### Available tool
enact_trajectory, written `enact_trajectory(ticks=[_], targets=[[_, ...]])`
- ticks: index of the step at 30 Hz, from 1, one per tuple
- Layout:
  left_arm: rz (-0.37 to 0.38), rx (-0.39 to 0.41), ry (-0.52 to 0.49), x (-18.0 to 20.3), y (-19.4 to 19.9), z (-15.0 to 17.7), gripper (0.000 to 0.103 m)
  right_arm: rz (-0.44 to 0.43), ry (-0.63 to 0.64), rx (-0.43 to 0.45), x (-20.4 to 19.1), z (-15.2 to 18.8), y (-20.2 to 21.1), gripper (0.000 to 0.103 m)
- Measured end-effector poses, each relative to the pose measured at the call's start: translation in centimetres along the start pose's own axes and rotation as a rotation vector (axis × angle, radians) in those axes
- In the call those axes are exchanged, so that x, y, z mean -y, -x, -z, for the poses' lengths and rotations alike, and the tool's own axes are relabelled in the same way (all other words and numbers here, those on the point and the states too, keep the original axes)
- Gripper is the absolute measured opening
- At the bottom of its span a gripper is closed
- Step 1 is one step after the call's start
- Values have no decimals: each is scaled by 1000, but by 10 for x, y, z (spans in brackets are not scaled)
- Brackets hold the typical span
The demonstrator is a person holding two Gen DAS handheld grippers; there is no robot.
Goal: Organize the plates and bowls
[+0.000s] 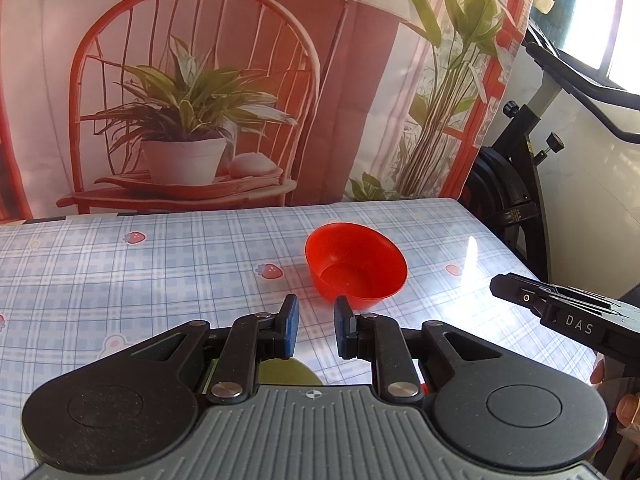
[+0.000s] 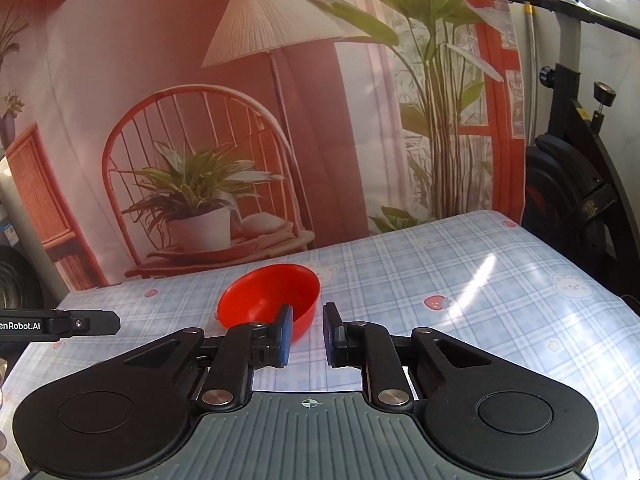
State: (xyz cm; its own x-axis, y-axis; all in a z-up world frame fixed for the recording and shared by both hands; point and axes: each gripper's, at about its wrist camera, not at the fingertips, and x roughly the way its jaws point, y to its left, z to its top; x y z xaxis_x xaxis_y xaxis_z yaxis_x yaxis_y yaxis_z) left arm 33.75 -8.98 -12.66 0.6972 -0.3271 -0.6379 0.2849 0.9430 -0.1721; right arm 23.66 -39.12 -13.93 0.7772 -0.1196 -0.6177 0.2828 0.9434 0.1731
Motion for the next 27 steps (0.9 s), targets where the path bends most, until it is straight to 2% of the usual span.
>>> enact_trajectory(ticks=[5, 9, 14, 23, 26, 27], targets=[[11, -32, 2, -1, -38, -10, 24, -17, 13, -57, 7, -8, -43, 17], [-12, -69, -3, -4, -69, -19, 25, -22, -31, -92, 15, -10, -74, 17], [-5, -101, 10, -7, -100, -24, 25, -42, -96, -123, 23, -11, -105, 18], [24, -150, 15, -7, -135, -23, 25, -49, -113, -151, 21, -8, -129, 17], [35, -157, 18, -6, -139, -20, 25, -57, -107, -161, 20, -6, -132, 12], [40, -156, 16, -5, -140, -19, 21, -55, -104, -159, 20, -5, -132, 11]])
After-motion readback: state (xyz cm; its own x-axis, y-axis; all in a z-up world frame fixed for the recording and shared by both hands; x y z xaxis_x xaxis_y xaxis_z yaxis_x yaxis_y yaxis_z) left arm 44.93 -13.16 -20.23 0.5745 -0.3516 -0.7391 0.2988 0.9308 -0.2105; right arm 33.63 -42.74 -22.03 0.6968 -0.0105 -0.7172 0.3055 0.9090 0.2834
